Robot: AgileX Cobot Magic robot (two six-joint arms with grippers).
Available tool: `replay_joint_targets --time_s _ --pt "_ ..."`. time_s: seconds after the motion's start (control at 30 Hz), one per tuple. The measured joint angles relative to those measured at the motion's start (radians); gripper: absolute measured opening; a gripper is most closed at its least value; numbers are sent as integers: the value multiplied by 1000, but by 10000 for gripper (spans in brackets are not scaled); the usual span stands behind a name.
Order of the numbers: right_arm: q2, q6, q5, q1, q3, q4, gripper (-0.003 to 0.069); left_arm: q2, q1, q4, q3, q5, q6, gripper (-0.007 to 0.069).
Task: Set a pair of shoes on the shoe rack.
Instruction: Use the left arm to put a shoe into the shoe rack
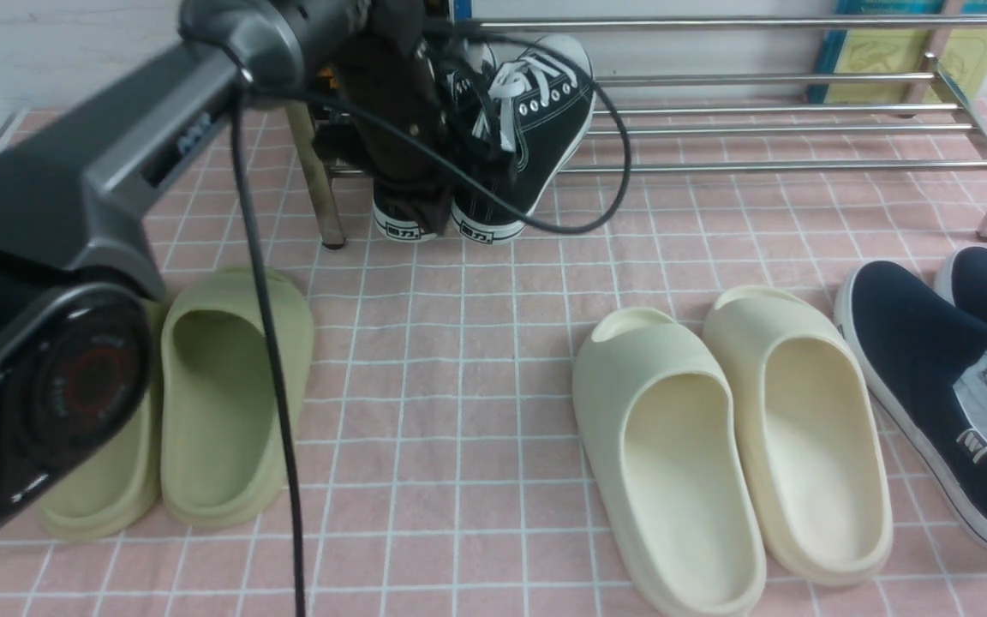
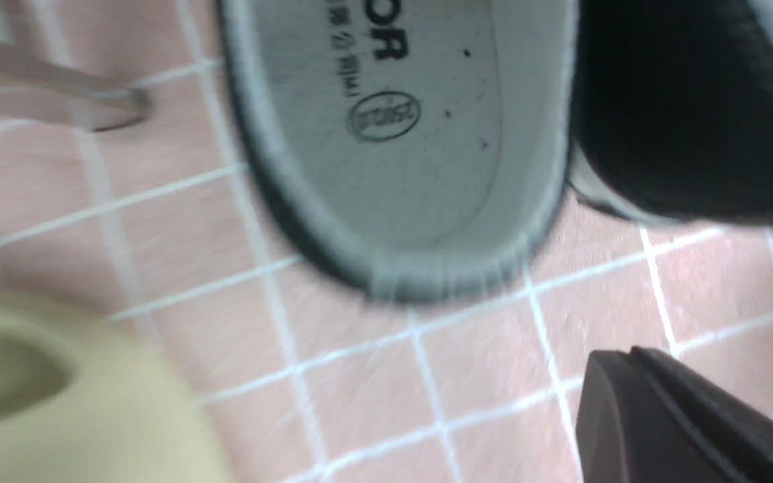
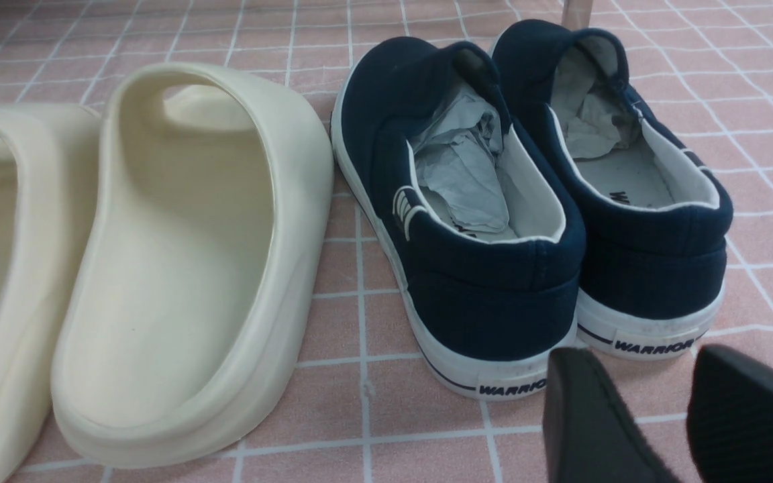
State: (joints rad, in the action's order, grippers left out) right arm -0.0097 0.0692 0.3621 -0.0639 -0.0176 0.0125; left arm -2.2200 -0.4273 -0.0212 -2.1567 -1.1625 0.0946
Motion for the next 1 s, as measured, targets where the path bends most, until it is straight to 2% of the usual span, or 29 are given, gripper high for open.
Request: replay_joint_targets --time_s 0.1,0.33,0.43,0.63,0.83,1.0 --pt "0 0 0 0 0 0 243 -36 0 -61 2 113 -2 2" --pt "0 0 0 0 0 0 243 -37 -3 -93 7 369 46 2" --pt "0 0 0 0 0 0 243 -37 -3 -99 7 399 51 3" --pt "0 0 0 0 0 0 243 -24 -3 -99 7 331 32 5" --pt "0 0 0 0 0 0 243 85 -3 -82 7 168 -39 5" --pt "0 0 0 0 0 0 243 164 -3 67 -1 -41 -39 9"
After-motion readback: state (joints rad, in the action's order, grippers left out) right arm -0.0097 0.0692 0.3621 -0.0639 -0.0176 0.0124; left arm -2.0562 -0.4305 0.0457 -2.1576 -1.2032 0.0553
